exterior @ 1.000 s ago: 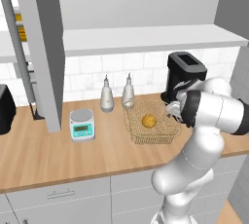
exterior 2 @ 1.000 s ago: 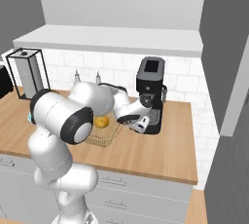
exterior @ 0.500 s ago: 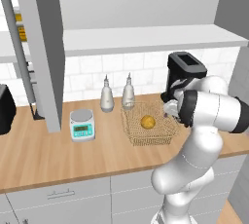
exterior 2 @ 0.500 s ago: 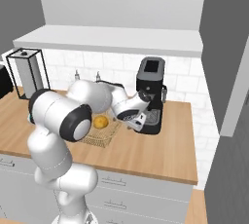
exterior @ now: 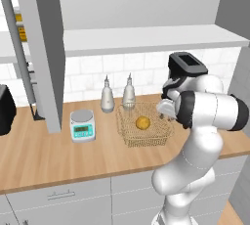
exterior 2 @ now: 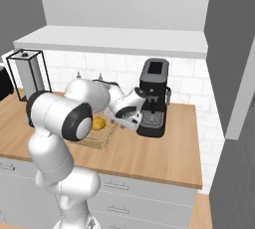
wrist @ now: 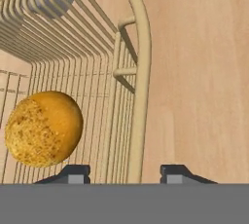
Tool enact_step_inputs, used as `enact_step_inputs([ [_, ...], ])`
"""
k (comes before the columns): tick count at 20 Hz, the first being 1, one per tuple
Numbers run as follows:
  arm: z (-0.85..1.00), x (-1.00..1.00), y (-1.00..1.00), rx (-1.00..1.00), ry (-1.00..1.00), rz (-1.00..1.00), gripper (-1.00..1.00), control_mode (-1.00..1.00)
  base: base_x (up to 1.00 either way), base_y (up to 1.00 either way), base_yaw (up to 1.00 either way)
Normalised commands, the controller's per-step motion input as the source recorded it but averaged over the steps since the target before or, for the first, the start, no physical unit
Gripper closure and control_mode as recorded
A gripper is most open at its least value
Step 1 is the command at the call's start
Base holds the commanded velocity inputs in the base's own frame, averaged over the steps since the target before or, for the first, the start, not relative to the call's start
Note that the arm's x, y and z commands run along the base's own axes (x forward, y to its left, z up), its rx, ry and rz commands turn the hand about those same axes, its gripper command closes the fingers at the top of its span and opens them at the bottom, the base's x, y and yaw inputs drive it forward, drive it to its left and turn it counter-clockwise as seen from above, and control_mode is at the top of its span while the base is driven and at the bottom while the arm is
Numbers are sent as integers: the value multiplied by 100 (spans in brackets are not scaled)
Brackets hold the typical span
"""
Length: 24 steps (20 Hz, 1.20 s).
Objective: Open the cabinet, pick up the bread from the cabinet and place it in the basket. Then move the basket to the dining counter.
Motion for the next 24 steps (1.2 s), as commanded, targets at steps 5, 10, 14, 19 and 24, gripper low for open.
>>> enact_step_inputs([
  [5, 0, 0, 0, 0, 0, 0, 100, -100, 0, 0, 0],
  [10, 13, -15, -2, 3, 0, -1, 100, -100, 0, 0, 0],
  [14, 50, -33, 0, 9, 0, -3, 100, -100, 0, 0, 0],
  [19, 65, -30, -1, 13, 0, -5, 100, -100, 0, 0, 0],
  [24, 92, -21, 0, 11, 7, -10, 100, -100, 0, 0, 0],
])
